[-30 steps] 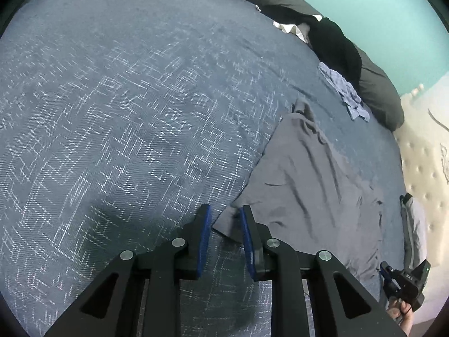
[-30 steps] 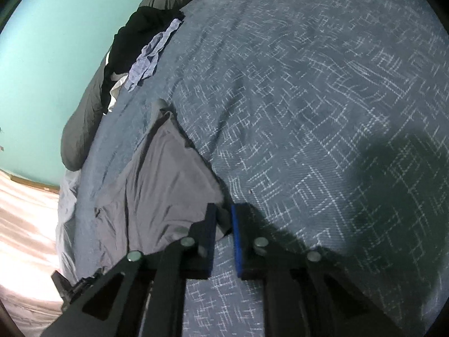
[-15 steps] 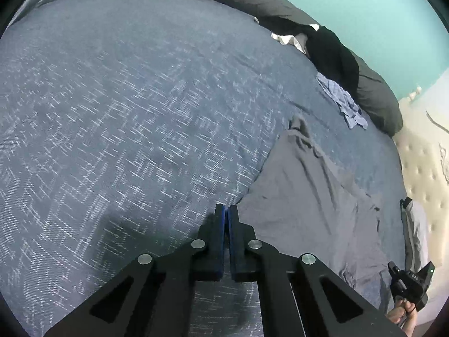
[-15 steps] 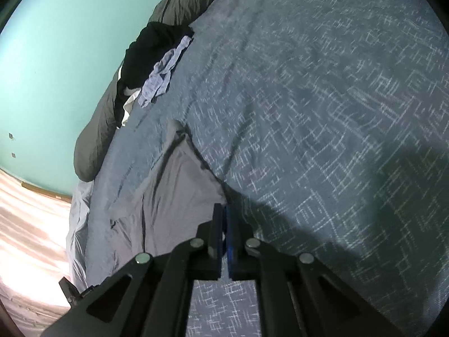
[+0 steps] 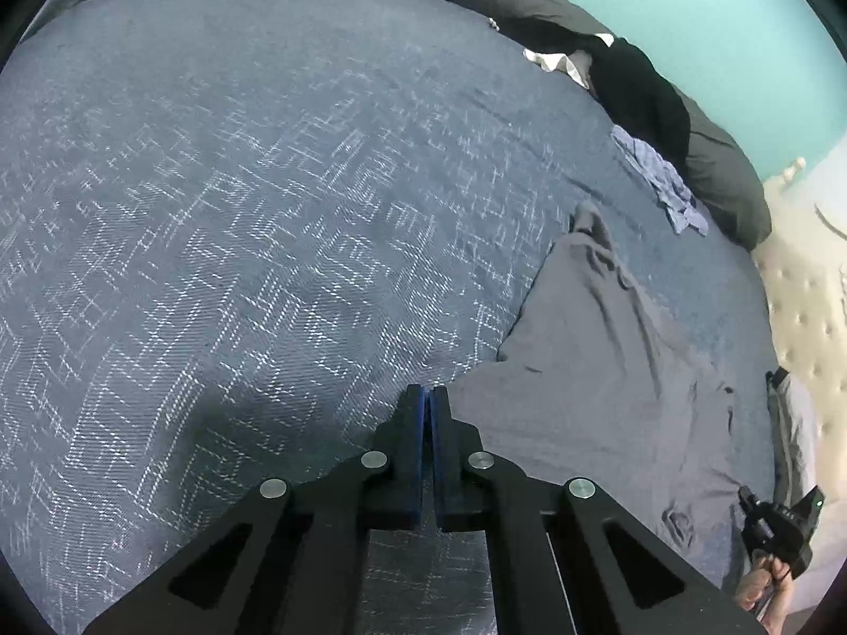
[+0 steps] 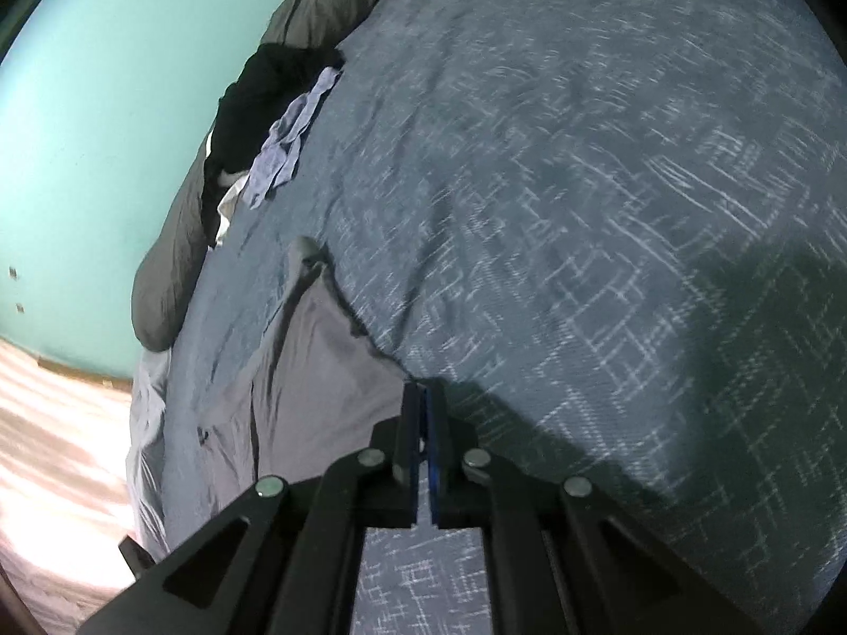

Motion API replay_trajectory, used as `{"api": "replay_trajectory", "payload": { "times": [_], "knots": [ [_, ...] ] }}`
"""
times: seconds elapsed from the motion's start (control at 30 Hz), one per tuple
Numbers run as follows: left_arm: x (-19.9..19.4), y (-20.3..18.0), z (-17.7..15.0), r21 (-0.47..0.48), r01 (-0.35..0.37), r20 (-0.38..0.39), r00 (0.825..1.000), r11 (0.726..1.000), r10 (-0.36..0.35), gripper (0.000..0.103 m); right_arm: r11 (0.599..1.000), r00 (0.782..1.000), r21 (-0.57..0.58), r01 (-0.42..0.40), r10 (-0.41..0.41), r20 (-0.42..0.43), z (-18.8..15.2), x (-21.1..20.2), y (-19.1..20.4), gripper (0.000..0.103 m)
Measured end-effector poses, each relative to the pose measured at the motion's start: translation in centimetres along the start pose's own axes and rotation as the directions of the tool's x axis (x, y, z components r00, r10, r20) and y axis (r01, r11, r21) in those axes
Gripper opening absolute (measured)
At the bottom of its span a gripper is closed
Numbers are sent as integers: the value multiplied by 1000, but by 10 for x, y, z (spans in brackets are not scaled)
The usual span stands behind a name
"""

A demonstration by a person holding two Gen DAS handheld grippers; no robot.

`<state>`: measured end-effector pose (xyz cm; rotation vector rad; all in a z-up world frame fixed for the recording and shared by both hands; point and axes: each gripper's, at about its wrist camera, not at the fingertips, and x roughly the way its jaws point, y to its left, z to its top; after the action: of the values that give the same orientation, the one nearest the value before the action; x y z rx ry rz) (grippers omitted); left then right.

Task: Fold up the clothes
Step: 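Close both grippers on the garment edge and smooth it on the bed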

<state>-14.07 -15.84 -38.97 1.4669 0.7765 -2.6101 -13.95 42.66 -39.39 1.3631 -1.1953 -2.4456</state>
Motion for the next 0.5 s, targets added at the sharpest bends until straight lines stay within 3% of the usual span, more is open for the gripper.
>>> {"api": "replay_trajectory", "payload": {
  "times": [0.2, 0.3, 0.37, 0.5],
  "knots": [
    [-5, -2, -1, -2, -16, 8, 1000, 1000, 16, 3, 1000, 1000, -3, 6, -6, 1, 2, 0, -1, 7],
    [-18, -7, 0, -6, -13, 40, 999, 1000, 13, 3, 999, 999, -25, 31, -31, 27, 0, -10, 3, 22],
    [-25, -13, -1, 8, -18, 63, 998, 1000, 17, 3, 999, 998, -16, 32, -31, 57, -3, -21, 3, 22],
    [-30, -26, -6, 22, -8, 73, 997, 1000, 7, 3, 999, 998, -6, -49, 49, 35, -13, -24, 7, 23]
  ]
}}
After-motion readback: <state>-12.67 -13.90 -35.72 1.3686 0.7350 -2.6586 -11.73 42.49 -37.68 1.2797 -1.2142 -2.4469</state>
